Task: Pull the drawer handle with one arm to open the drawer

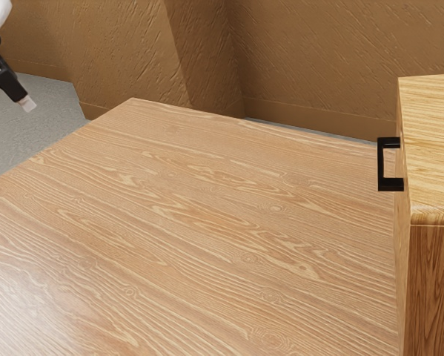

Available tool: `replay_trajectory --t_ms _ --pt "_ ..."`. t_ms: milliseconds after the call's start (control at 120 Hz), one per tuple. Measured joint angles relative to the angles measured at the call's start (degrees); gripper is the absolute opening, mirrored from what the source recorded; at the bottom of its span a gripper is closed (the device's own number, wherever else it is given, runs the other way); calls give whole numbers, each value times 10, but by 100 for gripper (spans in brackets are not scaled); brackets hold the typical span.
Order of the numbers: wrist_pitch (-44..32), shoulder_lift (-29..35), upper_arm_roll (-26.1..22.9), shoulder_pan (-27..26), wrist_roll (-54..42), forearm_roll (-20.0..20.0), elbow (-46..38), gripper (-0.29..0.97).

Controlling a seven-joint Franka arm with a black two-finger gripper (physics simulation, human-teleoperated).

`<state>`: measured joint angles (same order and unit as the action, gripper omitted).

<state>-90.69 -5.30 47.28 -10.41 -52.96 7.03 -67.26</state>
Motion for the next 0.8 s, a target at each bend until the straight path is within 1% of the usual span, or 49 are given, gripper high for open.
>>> replay_trajectory --t_ms 142,225,258,308,350,408,433,483,558,633,708,742,775,800 --pt "0 -1 2 1 -21 0 0 65" --pt "0 -13 -23 67 -35 0 13 65" --pt "0 -15 -27 86 -43 0 16 65" --pt "6 -3 -28 92 -46 -2 42 65" --pt "13 9 -28 97 -48 7 59 65" --pt "24 19 -41 102 -51 16 68 65" --pt "28 19 -54 103 -51 19 70 66" --pt "35 18 -81 93 -52 23 71 66" --pt "43 13 -109 54 -50 27 67 65" --pt "51 10 -118 20 -46 28 49 65" --pt "84 15 -119 14 -29 27 35 65" --pt "101 35 -120 9 -19 24 20 65" --pt "111 86 -123 -13 -9 23 -34 65" --pt "114 117 -129 -19 -1 21 -77 65"
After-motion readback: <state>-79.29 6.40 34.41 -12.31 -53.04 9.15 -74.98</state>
